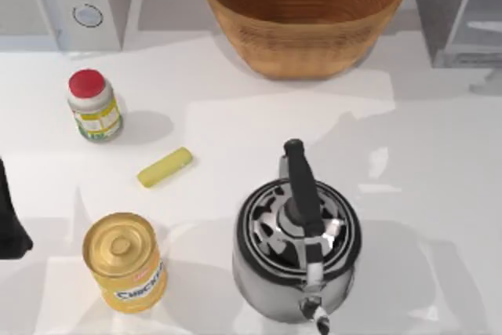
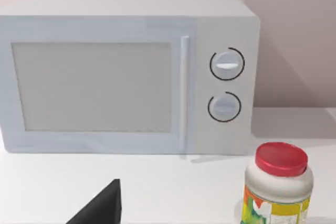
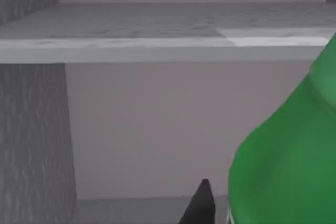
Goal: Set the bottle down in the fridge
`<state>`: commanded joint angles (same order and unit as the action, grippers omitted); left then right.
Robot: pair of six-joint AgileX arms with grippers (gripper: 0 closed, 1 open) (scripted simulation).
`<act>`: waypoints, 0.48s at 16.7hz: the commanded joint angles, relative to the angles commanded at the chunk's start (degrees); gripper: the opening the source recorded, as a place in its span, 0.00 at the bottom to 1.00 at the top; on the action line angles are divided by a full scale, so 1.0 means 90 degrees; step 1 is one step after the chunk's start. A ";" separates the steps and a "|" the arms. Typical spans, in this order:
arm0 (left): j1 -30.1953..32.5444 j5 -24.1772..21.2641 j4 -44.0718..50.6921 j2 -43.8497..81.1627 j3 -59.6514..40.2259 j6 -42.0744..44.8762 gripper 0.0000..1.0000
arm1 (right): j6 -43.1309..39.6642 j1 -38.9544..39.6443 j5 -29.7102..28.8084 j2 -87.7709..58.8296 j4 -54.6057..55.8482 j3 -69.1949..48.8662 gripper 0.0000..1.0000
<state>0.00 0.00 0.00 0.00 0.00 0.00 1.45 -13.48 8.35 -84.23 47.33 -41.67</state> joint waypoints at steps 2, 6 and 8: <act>0.0000 0.0000 0.0000 0.0000 0.0000 0.0000 1.00 | -0.0015 -0.0108 0.0187 -0.1312 0.0591 -0.0510 0.01; 0.0000 0.0000 0.0000 0.0000 0.0000 0.0000 1.00 | -0.0057 -0.0235 0.0519 -0.3199 0.1475 -0.1266 0.01; 0.0000 0.0000 0.0000 0.0000 0.0000 0.0000 1.00 | -0.0071 -0.0267 0.0631 -0.3750 0.1745 -0.1496 0.01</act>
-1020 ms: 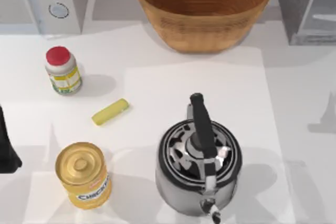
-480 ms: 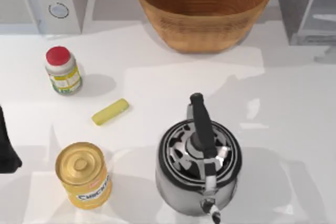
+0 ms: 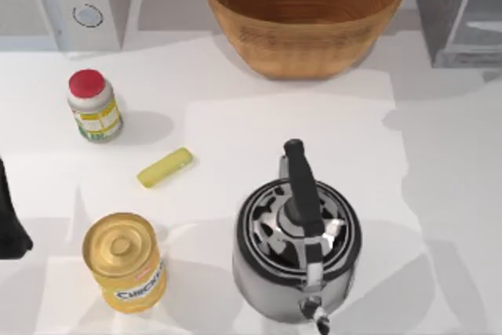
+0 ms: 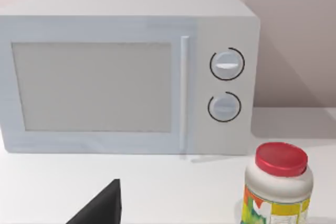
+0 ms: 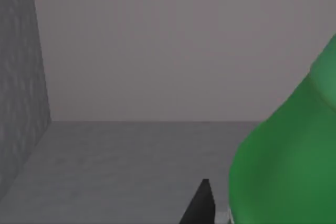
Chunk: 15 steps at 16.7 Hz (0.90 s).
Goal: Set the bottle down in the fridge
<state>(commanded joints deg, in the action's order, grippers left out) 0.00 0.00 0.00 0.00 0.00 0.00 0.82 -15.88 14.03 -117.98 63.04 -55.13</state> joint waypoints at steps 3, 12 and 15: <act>0.0000 0.0000 0.0000 0.0000 0.0000 0.0000 1.00 | -0.0007 -0.0018 0.0068 -0.0322 0.0158 -0.0134 0.01; 0.0000 0.0000 0.0000 0.0000 0.0000 0.0000 1.00 | 0.0019 0.0117 -0.0006 -0.0844 -0.0263 -0.0821 0.01; 0.0000 0.0000 0.0000 0.0000 0.0000 0.0000 1.00 | 0.0022 0.0139 -0.0140 -0.1265 -0.0613 -0.1925 0.01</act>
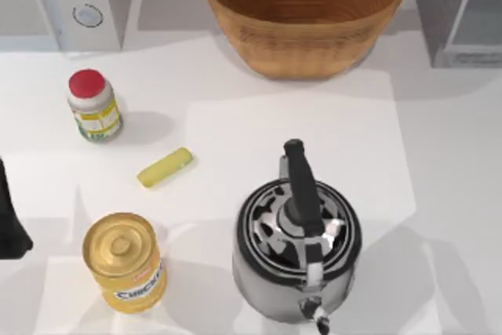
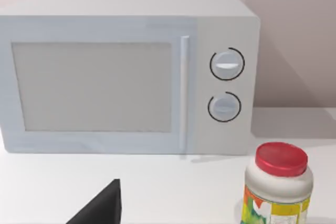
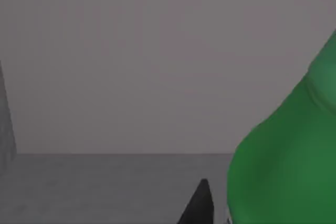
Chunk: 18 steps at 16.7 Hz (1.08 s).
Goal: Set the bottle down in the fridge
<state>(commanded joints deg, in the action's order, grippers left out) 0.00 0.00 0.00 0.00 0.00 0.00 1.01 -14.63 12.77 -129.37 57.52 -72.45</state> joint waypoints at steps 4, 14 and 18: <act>0.0000 0.0000 0.0000 0.0000 0.0000 0.0000 1.00 | -0.0012 0.0104 -0.0131 -0.0542 -0.0579 -0.1171 0.01; 0.0000 0.0000 0.0000 0.0000 0.0000 0.0000 1.00 | -0.0032 0.0192 -0.0134 -0.0751 -0.0791 -0.1405 0.31; 0.0000 0.0000 0.0000 0.0000 0.0000 0.0000 1.00 | -0.0032 0.0192 -0.0134 -0.0751 -0.0791 -0.1405 0.61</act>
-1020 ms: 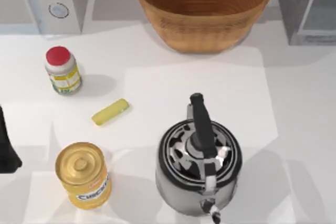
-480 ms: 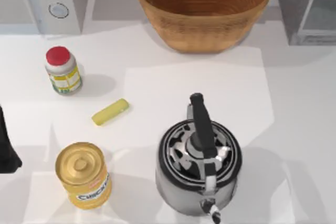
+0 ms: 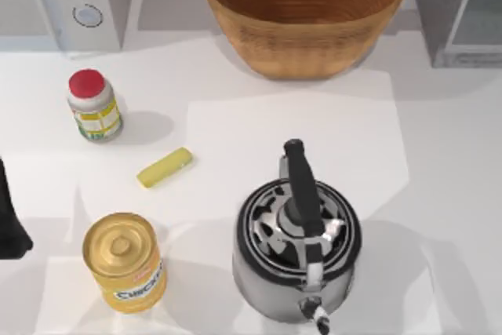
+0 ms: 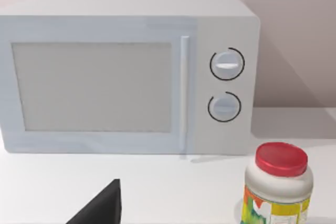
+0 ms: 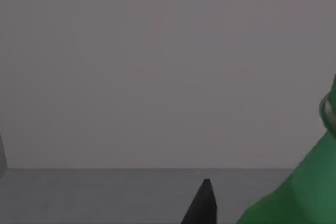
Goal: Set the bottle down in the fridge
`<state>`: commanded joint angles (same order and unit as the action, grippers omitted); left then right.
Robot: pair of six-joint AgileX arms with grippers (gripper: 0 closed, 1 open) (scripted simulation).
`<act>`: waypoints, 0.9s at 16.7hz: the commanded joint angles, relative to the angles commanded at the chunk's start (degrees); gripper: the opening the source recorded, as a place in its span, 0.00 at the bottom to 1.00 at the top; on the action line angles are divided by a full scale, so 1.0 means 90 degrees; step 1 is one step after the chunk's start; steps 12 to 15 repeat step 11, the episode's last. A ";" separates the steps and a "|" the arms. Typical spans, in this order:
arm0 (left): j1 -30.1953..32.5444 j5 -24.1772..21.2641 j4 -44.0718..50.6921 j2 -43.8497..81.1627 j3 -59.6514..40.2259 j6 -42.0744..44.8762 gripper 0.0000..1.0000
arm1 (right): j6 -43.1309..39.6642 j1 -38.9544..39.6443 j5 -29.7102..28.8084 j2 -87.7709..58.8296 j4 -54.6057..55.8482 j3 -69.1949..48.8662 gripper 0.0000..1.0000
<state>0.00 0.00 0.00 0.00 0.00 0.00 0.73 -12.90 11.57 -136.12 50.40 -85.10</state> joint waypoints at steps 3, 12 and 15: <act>0.0000 0.0000 0.0000 0.0000 0.0000 0.0000 1.00 | 0.0000 0.0000 0.0000 0.0000 0.0000 0.0000 0.83; 0.0000 0.0000 0.0000 0.0000 0.0000 0.0000 1.00 | 0.0000 0.0000 0.0000 0.0000 0.0000 0.0000 1.00; 0.0000 0.0000 0.0000 0.0000 0.0000 0.0000 1.00 | 0.0000 0.0000 0.0000 0.0000 0.0000 0.0000 1.00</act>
